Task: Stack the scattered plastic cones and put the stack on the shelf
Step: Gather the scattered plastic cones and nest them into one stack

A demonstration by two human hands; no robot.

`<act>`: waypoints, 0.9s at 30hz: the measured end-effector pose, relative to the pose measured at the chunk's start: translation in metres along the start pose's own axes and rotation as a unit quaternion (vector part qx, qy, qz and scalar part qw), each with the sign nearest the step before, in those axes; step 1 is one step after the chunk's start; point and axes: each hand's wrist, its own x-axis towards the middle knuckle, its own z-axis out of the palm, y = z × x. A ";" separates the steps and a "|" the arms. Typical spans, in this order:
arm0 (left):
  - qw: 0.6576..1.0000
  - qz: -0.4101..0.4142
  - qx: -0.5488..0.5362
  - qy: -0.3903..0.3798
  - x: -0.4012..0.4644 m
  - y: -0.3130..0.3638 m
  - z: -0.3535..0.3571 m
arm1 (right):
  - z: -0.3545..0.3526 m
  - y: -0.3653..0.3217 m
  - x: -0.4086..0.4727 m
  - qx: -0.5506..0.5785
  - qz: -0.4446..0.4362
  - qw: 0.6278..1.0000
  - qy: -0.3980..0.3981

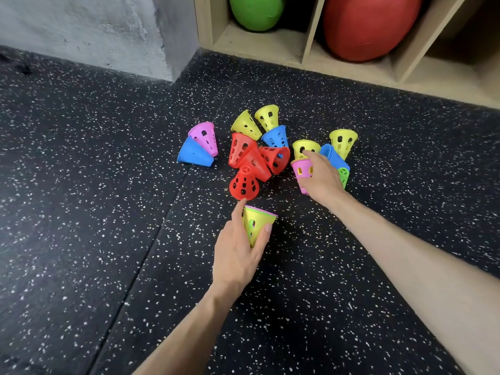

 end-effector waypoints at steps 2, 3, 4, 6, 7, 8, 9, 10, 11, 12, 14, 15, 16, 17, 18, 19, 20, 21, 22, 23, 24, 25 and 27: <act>1.000 0.001 0.003 -0.002 0.000 0.001 -0.001 | 0.000 -0.001 -0.002 0.009 0.020 0.999 0.031; 1.000 0.002 0.003 -0.002 -0.001 0.002 -0.001 | 0.000 -0.001 -0.003 0.002 0.026 0.999 0.046; 1.000 0.002 0.003 -0.003 0.000 0.002 -0.002 | -0.001 -0.001 -0.006 -0.008 0.030 0.998 0.062; 1.000 0.000 0.004 -0.006 0.001 0.002 -0.002 | -0.002 0.003 -0.009 -0.015 0.042 0.995 0.090; 1.000 -0.002 0.005 -0.007 0.001 0.002 -0.002 | -0.002 0.005 -0.011 -0.012 0.047 0.994 0.098; 1.000 -0.003 0.007 -0.008 0.001 0.002 -0.002 | -0.003 0.009 -0.013 -0.008 0.049 0.993 0.103; 1.000 -0.004 0.009 -0.008 0.001 0.002 -0.002 | -0.003 0.012 -0.015 -0.003 0.051 0.993 0.110; 1.000 -0.005 0.012 -0.010 0.001 0.002 -0.002 | -0.003 0.015 -0.017 0.004 0.052 0.991 0.119; 1.000 -0.006 0.015 -0.010 0.001 0.003 -0.002 | -0.003 0.017 -0.019 0.016 0.054 0.990 0.131; 1.000 -0.008 0.019 -0.010 0.001 0.003 -0.002 | -0.003 0.018 -0.020 0.033 0.059 0.988 0.141; 1.000 -0.009 0.028 -0.009 0.002 0.003 -0.001 | -0.003 0.016 -0.023 0.063 0.073 0.984 0.148; 0.999 -0.007 0.031 -0.007 0.002 0.003 0.000 | -0.003 0.015 -0.025 0.074 0.077 0.983 0.149; 1.000 -0.005 0.030 -0.004 0.003 0.002 0.001 | -0.004 0.013 -0.027 0.088 0.075 0.982 0.149; 1.000 -0.003 0.026 -0.001 0.003 0.003 0.001 | -0.004 0.010 -0.029 0.109 0.065 0.981 0.145; 1.000 -0.001 0.021 0.002 0.003 0.003 0.001 | -0.006 0.007 -0.032 0.134 0.049 0.981 0.132; 1.000 0.001 0.015 0.004 0.003 0.004 0.002 | -0.008 0.003 -0.035 0.155 0.028 0.981 0.112; 1.000 0.003 0.011 0.008 0.003 0.006 0.002 | -0.009 -0.001 -0.038 0.167 0.004 0.982 0.087; 1.000 0.004 0.007 0.012 0.003 0.008 0.003 | -0.008 -0.005 -0.041 0.175 -0.019 0.982 0.061; 1.000 0.003 0.005 0.015 0.003 0.010 0.004 | -0.007 -0.008 -0.043 0.178 -0.038 0.983 0.033; 1.000 0.001 0.001 0.019 0.003 0.012 0.004 | -0.006 -0.012 -0.046 0.180 -0.054 0.982 0.003; 1.000 -0.003 -0.001 0.022 0.003 0.013 0.005 | -0.004 -0.015 -0.050 0.175 -0.069 0.982 -0.026; 1.000 -0.007 -0.003 0.024 0.002 0.013 0.006 | -0.001 -0.017 -0.053 0.171 -0.084 0.980 -0.051; 1.000 -0.009 -0.009 0.023 0.001 0.012 0.007 | 0.005 -0.020 -0.060 0.157 -0.109 0.978 -0.083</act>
